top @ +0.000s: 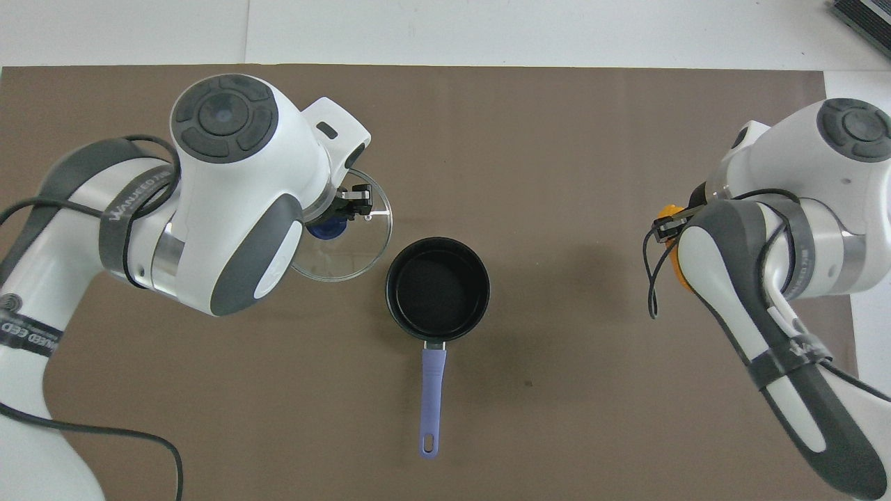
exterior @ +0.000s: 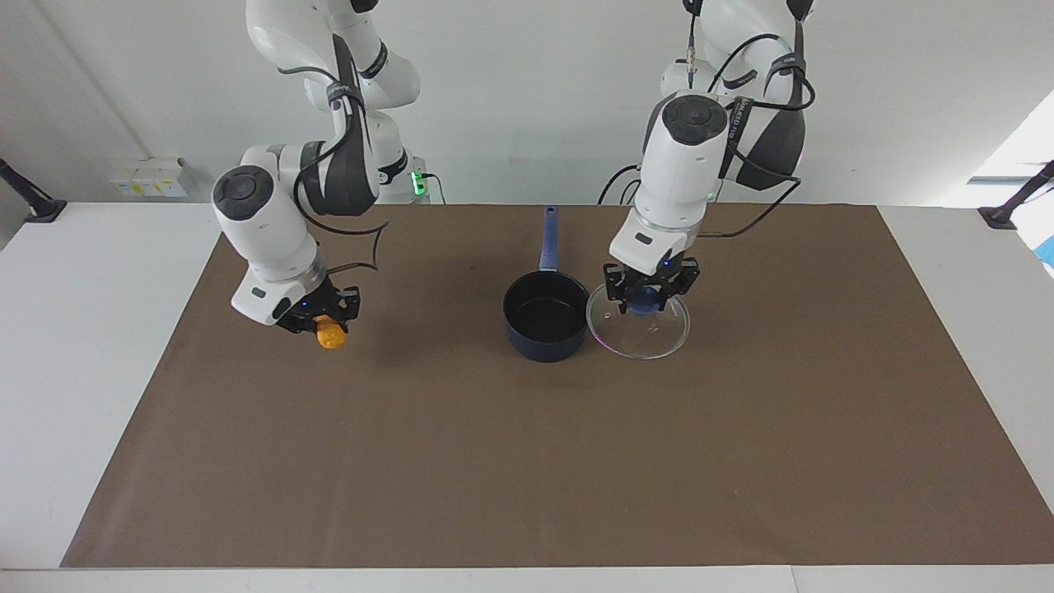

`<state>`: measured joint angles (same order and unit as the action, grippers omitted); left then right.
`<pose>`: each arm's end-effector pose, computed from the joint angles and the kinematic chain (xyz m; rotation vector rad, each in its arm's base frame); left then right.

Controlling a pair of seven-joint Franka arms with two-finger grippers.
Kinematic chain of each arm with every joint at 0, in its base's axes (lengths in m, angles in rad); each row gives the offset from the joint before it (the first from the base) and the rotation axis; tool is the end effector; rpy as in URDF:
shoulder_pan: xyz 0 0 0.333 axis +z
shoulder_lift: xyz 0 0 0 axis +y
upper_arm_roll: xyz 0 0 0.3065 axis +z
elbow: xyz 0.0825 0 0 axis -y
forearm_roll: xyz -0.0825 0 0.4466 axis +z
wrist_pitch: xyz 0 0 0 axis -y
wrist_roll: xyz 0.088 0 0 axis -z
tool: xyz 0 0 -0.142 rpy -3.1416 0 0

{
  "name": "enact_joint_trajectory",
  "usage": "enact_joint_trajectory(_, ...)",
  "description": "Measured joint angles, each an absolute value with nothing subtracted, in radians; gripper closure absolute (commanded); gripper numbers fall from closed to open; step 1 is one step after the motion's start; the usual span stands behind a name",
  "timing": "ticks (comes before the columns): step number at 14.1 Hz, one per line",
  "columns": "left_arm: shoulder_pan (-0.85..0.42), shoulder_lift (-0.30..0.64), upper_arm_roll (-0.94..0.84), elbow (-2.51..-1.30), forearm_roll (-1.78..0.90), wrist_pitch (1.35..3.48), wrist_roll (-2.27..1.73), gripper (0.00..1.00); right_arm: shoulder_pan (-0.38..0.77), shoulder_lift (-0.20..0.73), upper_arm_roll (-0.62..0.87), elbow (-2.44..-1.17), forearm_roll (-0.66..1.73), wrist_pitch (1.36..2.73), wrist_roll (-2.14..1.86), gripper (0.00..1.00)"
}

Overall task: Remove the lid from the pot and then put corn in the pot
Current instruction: 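Lift the lid aside with the left gripper while the right gripper carries the corn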

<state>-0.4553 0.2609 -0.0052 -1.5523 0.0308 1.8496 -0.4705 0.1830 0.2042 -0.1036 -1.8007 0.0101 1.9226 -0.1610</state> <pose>0.6334 -0.3101 0.4421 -3.1317 -0.0035 -0.0709 0.6565 0.0552 0.3553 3.1085 0.3714 -0.1278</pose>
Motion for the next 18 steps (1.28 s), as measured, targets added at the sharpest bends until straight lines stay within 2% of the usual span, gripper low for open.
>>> enact_joint_trajectory(9,-0.237,0.262,-0.002,-1.606,0.030,1.845,-0.201,1.00,0.466,0.206,-0.097,-1.733,0.016,1.865,0.287,1.00)
enact_joint_trajectory(13,-0.155,0.262,-0.002,-1.671,0.030,1.854,-0.134,1.00,0.530,0.215,-0.086,-1.681,0.087,1.864,0.428,1.00)
enact_joint_trajectory(18,-0.056,0.237,-0.001,-1.817,0.030,1.989,-0.027,1.00,0.664,0.347,-0.083,-1.583,0.095,1.869,0.604,1.00)
